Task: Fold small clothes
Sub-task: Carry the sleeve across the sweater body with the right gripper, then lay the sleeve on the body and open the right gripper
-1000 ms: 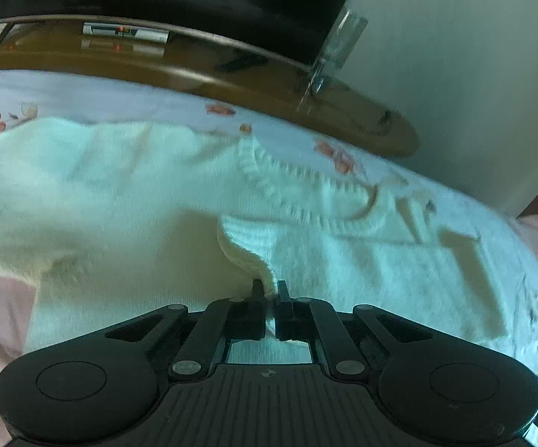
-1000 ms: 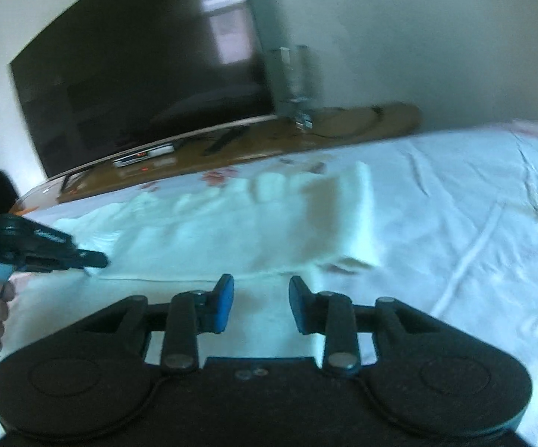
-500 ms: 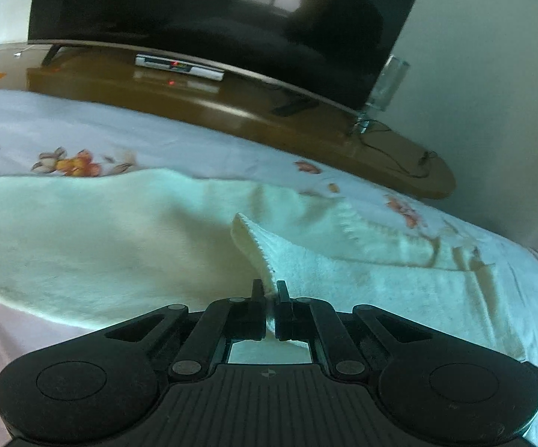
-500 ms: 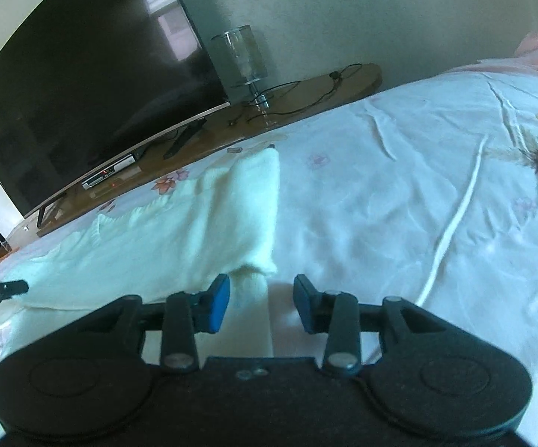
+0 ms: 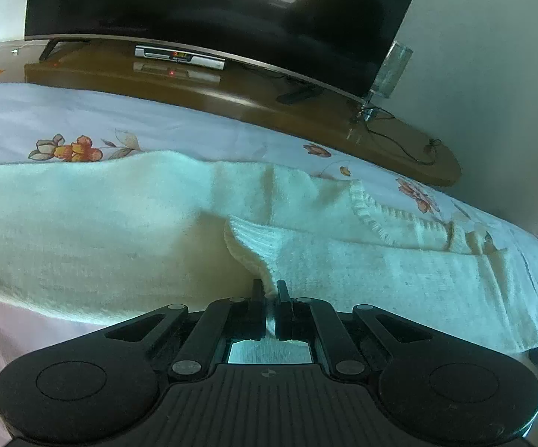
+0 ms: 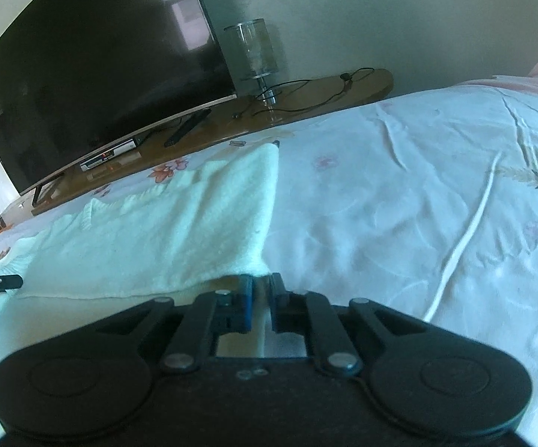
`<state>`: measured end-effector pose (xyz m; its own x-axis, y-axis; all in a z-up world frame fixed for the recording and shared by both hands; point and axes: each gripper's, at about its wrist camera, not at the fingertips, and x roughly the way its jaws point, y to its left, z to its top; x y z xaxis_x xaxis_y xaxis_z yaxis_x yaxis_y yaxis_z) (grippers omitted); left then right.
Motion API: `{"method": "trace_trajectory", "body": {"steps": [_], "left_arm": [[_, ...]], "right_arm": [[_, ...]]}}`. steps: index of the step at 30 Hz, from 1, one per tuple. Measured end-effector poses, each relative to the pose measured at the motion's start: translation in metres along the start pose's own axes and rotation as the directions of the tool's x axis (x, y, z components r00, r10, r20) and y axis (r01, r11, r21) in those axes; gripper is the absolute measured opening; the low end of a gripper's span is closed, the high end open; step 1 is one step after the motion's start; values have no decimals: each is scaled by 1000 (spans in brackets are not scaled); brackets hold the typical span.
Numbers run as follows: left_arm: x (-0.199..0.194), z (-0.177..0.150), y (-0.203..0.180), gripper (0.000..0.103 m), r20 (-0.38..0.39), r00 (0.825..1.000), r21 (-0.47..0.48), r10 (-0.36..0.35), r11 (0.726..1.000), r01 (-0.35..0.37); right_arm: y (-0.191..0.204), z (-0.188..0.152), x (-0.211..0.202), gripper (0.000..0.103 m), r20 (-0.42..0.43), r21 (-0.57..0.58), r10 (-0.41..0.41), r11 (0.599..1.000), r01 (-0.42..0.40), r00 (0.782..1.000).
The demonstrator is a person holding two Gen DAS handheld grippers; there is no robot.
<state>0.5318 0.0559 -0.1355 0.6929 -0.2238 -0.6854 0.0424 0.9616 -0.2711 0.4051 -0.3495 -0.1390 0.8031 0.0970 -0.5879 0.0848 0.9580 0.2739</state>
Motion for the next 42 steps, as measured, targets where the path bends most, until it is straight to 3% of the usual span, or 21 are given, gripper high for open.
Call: {"method": "trace_trajectory", "body": {"steps": [2, 5, 8, 9, 13, 16, 19, 20, 22, 24, 25, 27, 31, 37, 38, 39, 40, 42], "left_arm": [[-4, 4, 6, 5, 8, 1000, -14, 11, 1000, -11], [-17, 10, 23, 5, 42, 989, -34, 139, 990, -137], [-27, 13, 49, 6, 64, 993, -132, 95, 988, -86], [-28, 13, 50, 6, 65, 994, -128, 87, 989, -78], [-22, 9, 32, 6, 52, 998, -43, 44, 998, -42], [-6, 5, 14, 6, 26, 998, 16, 52, 999, -52], [1, 0, 12, 6, 33, 997, 29, 68, 997, -69], [0, 2, 14, 6, 34, 997, 19, 74, 997, -75], [-7, 8, 9, 6, 81, 992, 56, 95, 993, -99], [-8, 16, 0, 6, 108, 992, 96, 64, 993, -75], [-5, 21, -6, 6, 109, 993, 120, 49, 991, -62], [3, 26, -15, 6, 108, 993, 156, 48, 986, -64], [16, 29, -25, 6, 99, 994, 182, 38, 982, -56], [26, 16, -23, 6, 84, 995, 193, 48, 979, -63], [27, 14, -23, 6, 91, 994, 205, 57, 976, -74], [27, 13, -22, 6, 94, 994, 202, 61, 976, -79], [27, 14, -21, 6, 93, 994, 194, 65, 978, -82], [27, 13, -21, 5, 94, 993, 189, 67, 978, -84]], "right_arm": [[0, 0, 1, 10, -1, 0, 1, 1000, -1, 1000], [-2, 0, 1, 9, -2, 3, 3, 1000, -3, 1000], [-3, 0, 1, 11, -1, 11, 10, 1000, -10, 1000], [-4, 1, 0, 17, 0, 15, 11, 1000, -11, 1000], [-5, 10, -23, 27, 96, 26, 12, 1000, -14, 995], [-2, 22, -12, 24, 81, 8, 19, 1000, -20, 997], [7, 26, 10, 9, 11, -79, 26, 997, -25, 1000], [7, 23, 21, 10, -33, -118, -27, 993, 23, 999], [4, 22, 22, 13, -24, -139, -30, 990, 27, 999], [13, 33, 11, 19, 50, -180, -67, 981, 75, 996], [14, 40, 7, 22, 106, -176, -42, 983, 60, 993], [9, 57, 14, 25, 133, -136, 6, 991, 12, 991], [-3, 87, 54, 24, 105, -44, 20, 999, -15, 994], [-20, 93, 89, 32, 8, 59, 44, 997, -44, 999], [-24, 93, 91, 30, -3, 95, 82, 992, -81, 997], [-28, 92, 94, 13, -19, 125, 126, 984, -123, 992], [-29, 90, 97, 8, -35, 129, 146, 982, -141, 989], [-25, 87, 96, 6, -31, 68, 90, 994, -88, 995]]}}
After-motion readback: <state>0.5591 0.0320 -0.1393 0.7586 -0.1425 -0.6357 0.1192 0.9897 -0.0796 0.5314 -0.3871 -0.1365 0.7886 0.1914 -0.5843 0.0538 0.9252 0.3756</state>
